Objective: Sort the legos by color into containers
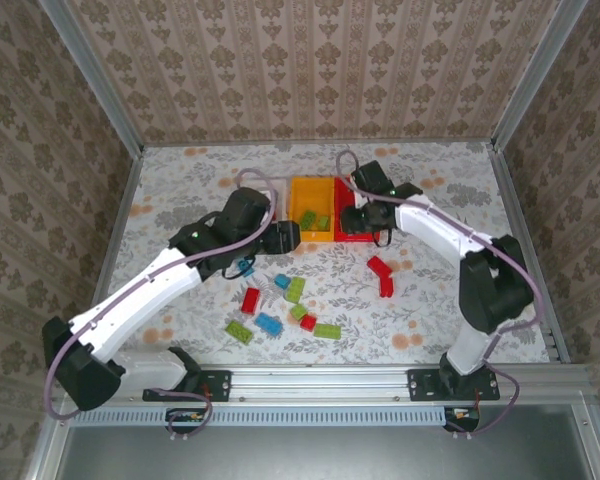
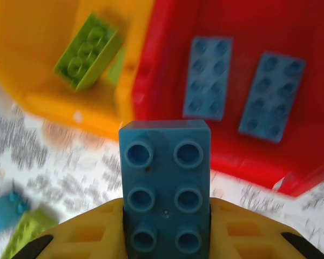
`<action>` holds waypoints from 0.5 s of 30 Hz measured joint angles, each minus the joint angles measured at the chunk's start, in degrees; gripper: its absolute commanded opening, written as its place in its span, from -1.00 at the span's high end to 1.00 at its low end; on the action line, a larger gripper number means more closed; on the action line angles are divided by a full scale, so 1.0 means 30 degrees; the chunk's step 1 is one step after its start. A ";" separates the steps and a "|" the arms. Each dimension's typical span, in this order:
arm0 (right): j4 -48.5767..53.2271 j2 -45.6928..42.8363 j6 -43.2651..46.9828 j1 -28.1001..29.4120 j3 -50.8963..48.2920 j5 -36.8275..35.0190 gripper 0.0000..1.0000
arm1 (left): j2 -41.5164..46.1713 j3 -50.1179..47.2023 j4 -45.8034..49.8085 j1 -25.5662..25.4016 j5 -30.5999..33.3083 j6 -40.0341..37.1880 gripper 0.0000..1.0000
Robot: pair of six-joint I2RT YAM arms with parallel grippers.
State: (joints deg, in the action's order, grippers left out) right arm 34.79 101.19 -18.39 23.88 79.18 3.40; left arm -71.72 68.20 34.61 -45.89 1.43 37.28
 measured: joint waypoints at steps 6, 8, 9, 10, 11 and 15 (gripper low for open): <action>0.0845 0.4284 -0.0896 -0.1341 0.4561 0.0146 0.26 | -0.1647 0.1515 -0.0459 -0.0525 -0.0080 -0.1188 -0.28; 0.1195 0.5544 -0.1100 -0.1617 0.5843 0.0306 0.22 | -0.1902 0.1566 -0.0517 -0.0576 -0.0109 -0.1464 -0.28; 0.1392 0.6069 -0.1231 -0.1712 0.6353 0.0393 0.19 | -0.1989 0.1566 -0.0495 -0.0590 -0.0109 -0.1545 -0.28; 0.1566 0.6521 -0.1370 -0.1792 0.6812 0.0466 0.16 | -0.2076 0.1566 -0.0481 -0.0590 -0.0117 -0.1632 -0.28; 0.1800 0.6972 -0.1435 -0.1872 0.7293 0.0510 0.13 | -0.2149 0.1566 -0.0466 -0.0590 -0.0117 -0.1741 -0.28; 0.2506 0.7905 -0.1537 -0.1945 0.8524 0.0510 -0.04 | -0.2412 0.1566 -0.0240 -0.0590 -0.0146 -0.2047 -0.29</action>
State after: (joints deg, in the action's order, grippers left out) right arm 42.30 124.90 -23.00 18.04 104.75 4.93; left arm -78.96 72.90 33.89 -47.66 0.99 31.14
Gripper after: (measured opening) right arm 0.480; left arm 0.643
